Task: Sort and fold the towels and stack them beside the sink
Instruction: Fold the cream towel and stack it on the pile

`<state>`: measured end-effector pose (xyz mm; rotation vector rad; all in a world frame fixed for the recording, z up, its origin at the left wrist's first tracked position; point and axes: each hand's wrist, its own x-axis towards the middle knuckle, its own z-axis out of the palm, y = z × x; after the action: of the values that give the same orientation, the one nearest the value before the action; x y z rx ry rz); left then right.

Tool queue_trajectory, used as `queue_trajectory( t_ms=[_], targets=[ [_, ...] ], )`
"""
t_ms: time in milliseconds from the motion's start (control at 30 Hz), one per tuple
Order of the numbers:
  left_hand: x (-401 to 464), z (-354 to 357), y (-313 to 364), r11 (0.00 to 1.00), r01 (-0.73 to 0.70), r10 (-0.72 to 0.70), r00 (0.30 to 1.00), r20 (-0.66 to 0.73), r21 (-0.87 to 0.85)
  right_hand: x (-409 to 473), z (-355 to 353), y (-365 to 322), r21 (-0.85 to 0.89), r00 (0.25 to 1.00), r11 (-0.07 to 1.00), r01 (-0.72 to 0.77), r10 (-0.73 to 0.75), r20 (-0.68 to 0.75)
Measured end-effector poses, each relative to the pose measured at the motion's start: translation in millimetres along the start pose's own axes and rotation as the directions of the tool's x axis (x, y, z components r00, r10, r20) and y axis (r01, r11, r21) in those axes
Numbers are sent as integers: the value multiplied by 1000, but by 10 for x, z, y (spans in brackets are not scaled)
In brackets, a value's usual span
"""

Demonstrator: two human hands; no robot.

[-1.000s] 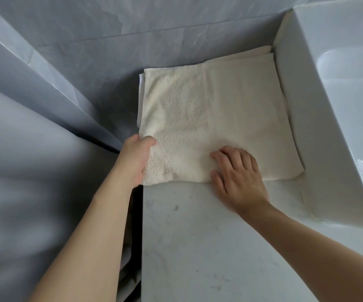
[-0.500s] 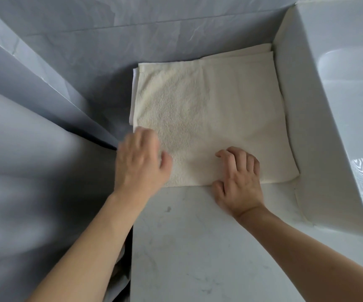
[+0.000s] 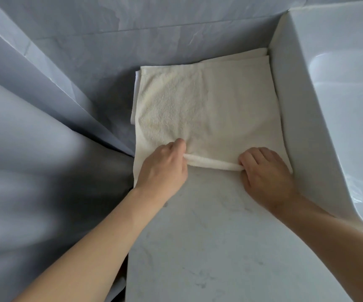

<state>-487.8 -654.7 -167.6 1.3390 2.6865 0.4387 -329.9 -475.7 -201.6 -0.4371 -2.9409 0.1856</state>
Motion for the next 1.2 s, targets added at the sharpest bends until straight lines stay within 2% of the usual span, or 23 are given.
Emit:
queue_trajectory(
  t_ms=[67,133,200,267,367,500,567,633,733,800,900,933,1000,1067,1200],
  targets=[
    [12,-9,-4,998,-11,12,1000,20,-60,89,-112,67,47,999,998,-37,39,-29],
    [5,-13,-23,996,-68,74,989,124,-50,218,-226,103,86,994,991,-103,106,-29],
    [6,13,-53,985,-128,99,968,229,117,355,-305,119,65,992,990,-127,128,-13],
    [38,-15,-30,971,-124,79,974,213,206,477,-387,131,-58,998,997,-58,58,14],
    [193,-180,-25,978,37,-73,983,166,206,624,-547,132,-242,982,969,57,-11,188],
    [455,-482,-162,925,248,-329,902,280,289,881,-700,170,-322,941,947,-6,114,319],
    [539,-596,-237,899,304,-394,875,281,314,1006,-740,217,-402,924,916,7,148,353],
    [626,-695,-330,893,370,-424,882,206,256,1139,-796,275,-457,916,889,25,163,368],
    [785,-775,-486,859,511,-509,860,43,-45,1403,-878,389,-490,925,871,-31,210,316],
    [905,-741,-584,745,577,-610,792,8,-335,1582,-905,459,-489,922,866,-102,267,280],
    [1077,-632,-684,451,547,-738,673,49,-705,1794,-879,515,-564,930,821,-93,273,244],
    [1138,-591,-719,397,534,-762,646,56,-747,1856,-865,529,-604,938,794,-68,257,233],
    [1279,-526,-764,390,543,-792,610,29,-744,1984,-835,572,-646,945,761,-52,247,215],
    [1435,-474,-792,431,555,-799,602,-15,-712,2114,-808,621,-678,942,733,-54,262,208],
    [1708,-400,-821,589,571,-743,660,-108,-572,2319,-748,682,-754,930,656,-32,295,218]
  ],
)
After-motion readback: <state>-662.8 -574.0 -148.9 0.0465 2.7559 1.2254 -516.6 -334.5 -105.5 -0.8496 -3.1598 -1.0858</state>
